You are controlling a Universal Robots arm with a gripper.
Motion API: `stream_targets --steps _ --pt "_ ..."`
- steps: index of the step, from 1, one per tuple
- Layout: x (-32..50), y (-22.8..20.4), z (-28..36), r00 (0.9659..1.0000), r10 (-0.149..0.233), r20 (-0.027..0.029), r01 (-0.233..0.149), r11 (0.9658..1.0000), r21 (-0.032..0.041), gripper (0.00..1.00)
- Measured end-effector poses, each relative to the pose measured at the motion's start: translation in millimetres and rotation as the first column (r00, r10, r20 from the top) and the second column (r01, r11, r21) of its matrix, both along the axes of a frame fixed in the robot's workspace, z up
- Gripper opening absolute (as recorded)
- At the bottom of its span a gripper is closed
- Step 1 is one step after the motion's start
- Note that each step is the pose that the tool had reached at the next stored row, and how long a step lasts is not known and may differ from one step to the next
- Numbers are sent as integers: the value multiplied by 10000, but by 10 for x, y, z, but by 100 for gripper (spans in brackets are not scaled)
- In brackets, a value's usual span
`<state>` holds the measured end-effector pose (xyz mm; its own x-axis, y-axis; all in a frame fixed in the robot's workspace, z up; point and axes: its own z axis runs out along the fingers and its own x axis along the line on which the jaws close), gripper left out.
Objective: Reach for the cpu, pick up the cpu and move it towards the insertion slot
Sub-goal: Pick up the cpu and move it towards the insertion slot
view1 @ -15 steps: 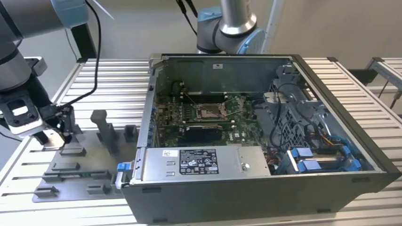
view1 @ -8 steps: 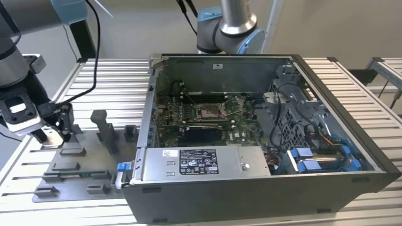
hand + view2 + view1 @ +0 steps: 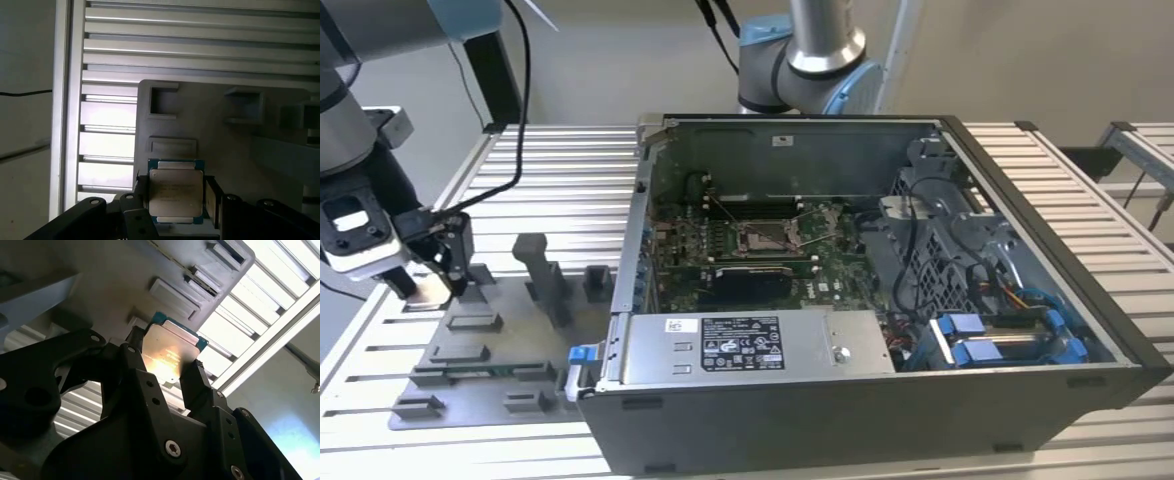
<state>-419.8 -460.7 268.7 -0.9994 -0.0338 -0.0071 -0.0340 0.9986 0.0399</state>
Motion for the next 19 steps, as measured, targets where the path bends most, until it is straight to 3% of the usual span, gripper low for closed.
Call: stream_targets --steps 19 --pt "0 0 177 10000 0 1 0 10000 1 0"
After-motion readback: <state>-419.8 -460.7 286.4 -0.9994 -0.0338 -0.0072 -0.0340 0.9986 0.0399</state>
